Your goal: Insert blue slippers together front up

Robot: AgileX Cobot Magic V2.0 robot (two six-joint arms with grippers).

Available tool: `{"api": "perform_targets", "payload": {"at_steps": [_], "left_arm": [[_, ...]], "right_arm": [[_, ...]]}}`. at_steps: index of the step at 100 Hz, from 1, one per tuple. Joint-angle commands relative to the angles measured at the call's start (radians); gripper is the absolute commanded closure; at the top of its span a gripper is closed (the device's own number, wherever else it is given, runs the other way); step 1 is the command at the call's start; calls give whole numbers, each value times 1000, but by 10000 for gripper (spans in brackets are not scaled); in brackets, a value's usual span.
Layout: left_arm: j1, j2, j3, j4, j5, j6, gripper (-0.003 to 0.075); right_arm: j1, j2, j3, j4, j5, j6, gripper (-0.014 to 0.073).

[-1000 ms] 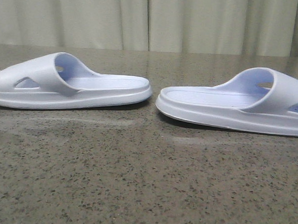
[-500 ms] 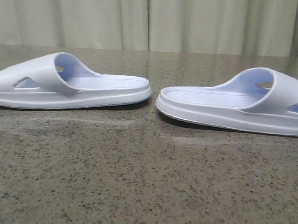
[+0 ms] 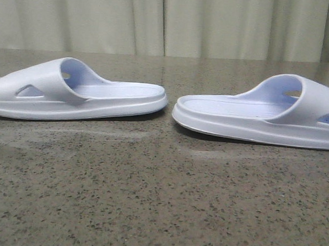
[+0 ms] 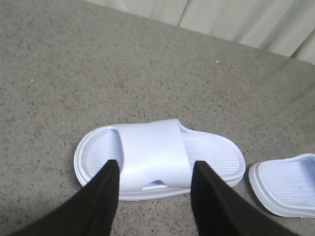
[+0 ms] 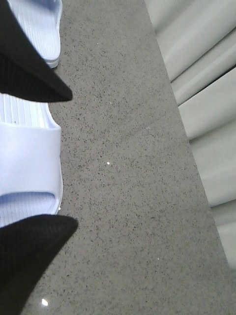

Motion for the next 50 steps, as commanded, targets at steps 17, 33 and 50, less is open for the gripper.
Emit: {"api": "perform_targets", "payload": {"at_steps": [17,33,50], "left_arm": [[2,115,-33,-25,-40,-172,435],[21,181,-33,-31,-48,-280,435],[80,209,-33,-92,-96,-280,435]], "right_arm": [[-6,4,-36,13,-81,-8,174],[-6,4,-36,13,-81,-8,174],[-6,4,-36,13,-81,-8,174]]}}
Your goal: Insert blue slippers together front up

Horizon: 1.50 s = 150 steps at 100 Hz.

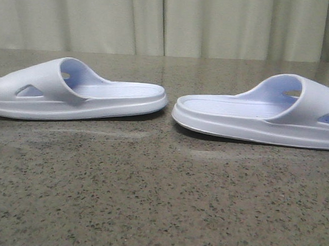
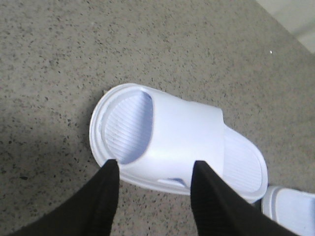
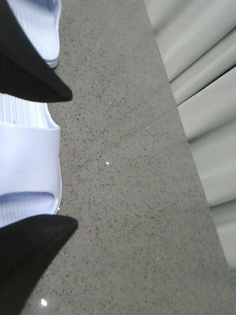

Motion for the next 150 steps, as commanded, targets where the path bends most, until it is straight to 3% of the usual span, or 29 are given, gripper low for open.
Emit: {"api": "perform_targets", "payload": {"at_steps": [1,36,90,150], "left_arm": [[32,2,-33,-65,-85,-14,435],[73,96,-33,-206,-64,-14,435],[77,265,-33,-236,-89,-14,435],[77,327,-33,-286,-119,-10,435]], "right_arm": [[-6,4,-36,11,-78,-8,174],[-6,4,-36,11,-100,-8,174],[-6,4,-36,11,-102,-8,174],[-6,4,-36,11,-108,-8,174]]}}
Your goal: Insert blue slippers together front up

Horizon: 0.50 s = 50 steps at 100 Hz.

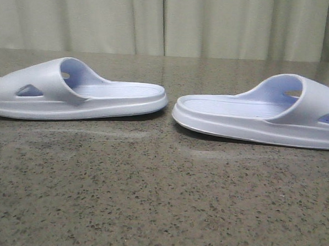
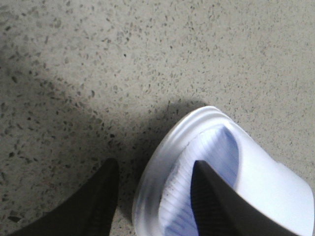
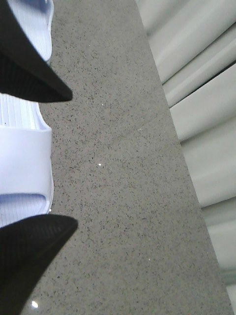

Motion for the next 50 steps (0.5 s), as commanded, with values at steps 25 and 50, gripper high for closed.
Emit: {"api": "perform_targets", "payload": {"at_steps": [25,50], "left_arm": [[3,-19,-33,-59,-62,3,435],[3,-16,-33,-64,-68,5,435]], "right_arm": [[-6,4,-36,11,-81,-8,174],[-6,4,-36,11,-81,-8,174]]}}
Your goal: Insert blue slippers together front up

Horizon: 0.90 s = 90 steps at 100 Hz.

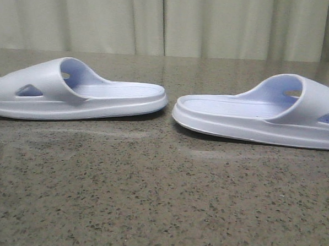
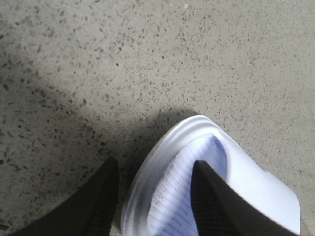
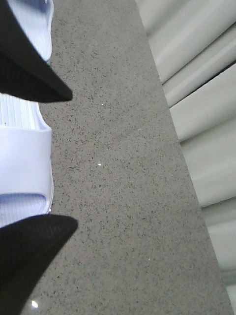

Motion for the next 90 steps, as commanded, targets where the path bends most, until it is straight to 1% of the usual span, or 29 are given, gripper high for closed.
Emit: {"api": "perform_targets", "payload": {"at_steps": [1,35,67,90], "left_arm": [[3,-16,-33,-28,-43,2,435],[0,32,-35,-39,-41,4,435],[0,35,-35,-125,-52,111,435],[0,56,-35,-129,-47,125,435]], "right_arm": [[-6,4,-36,11,-80,-8,174],[-6,4,-36,11,-80,-8,174],[-6,4,-36,11,-82,-8,174],[-6,4,-36,11,-82,-8,174]]}}
